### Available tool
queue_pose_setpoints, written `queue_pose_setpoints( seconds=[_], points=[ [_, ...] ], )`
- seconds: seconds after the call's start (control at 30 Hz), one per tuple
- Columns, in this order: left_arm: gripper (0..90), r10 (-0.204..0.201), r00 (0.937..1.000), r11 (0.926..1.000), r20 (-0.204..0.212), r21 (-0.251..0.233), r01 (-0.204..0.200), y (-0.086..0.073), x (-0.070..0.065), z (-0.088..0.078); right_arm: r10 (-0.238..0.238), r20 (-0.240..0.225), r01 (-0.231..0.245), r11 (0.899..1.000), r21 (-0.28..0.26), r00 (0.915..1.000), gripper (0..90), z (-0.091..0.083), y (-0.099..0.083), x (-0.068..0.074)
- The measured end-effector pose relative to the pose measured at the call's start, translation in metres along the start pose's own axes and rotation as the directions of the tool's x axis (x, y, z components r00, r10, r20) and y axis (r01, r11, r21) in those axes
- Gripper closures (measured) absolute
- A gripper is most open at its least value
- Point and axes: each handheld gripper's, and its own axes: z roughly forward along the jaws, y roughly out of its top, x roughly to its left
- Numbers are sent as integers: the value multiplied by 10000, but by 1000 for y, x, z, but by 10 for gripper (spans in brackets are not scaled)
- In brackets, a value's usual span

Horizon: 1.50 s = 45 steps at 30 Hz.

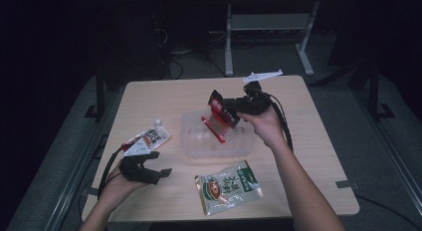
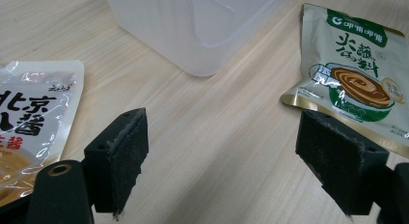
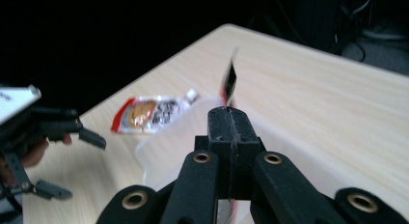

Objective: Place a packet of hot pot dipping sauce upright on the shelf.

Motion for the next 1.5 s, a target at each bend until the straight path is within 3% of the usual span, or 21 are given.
queue_pose_setpoints(
  seconds=[0.13, 0.23, 0.33, 0.43, 0.53, 0.7, 0.97, 1.2, 1.33, 1.5],
  points=[
    [188, 16, 10000, 10000, 18, 2, -16, 0, -1, 1, -10, -311, 15, 9998, 183, 9995, 895, 4, -4, 4],
    [188, 101, 9999, 9999, 19, 84, -101, 0, -1, 1, -263, 3, 262, 9991, 333, 9997, 896, 4, -4, 7],
    [188, 92, 10000, 9999, 33, 76, -93, 0, -1, 1, -271, -57, 273, 9985, 473, 9996, 897, 2, -6, 7],
    [188, -85, 9999, 9999, 61, 69, 84, -1, -1, 2, -471, 330, 446, 9964, 721, 9983, 899, -4, -10, 9],
    [188, -45, 10000, 9999, 76, 103, 44, 0, -1, 2, -305, 270, 278, 9951, 952, 9992, 899, -8, -14, 8],
    [188, -96, 9999, 9999, 82, 87, 96, 0, -2, 3, -33, 559, -42, 9911, 1333, 9984, 898, -13, -18, 4],
    [188, -81, 9999, 9999, 104, 147, 80, 0, -3, 4, 213, 168, -238, 9856, 1672, 9996, 893, -19, -31, 2],
    [189, 56, 9999, 9998, 101, 178, -57, 1, -2, 5, 450, -134, -413, 9778, 2052, 9989, 882, -15, -43, 1],
    [190, 63, 9999, 9998, 125, 169, -65, 1, -2, 5, 314, -63, -292, 9737, 2259, 9995, 876, -3, -47, 2],
    [190, -56, 9999, 9999, 119, 116, 55, 0, -1, 5, 355, -135, -316, 9751, 2194, 9993, 880, 7, -48, 2]
  ],
)
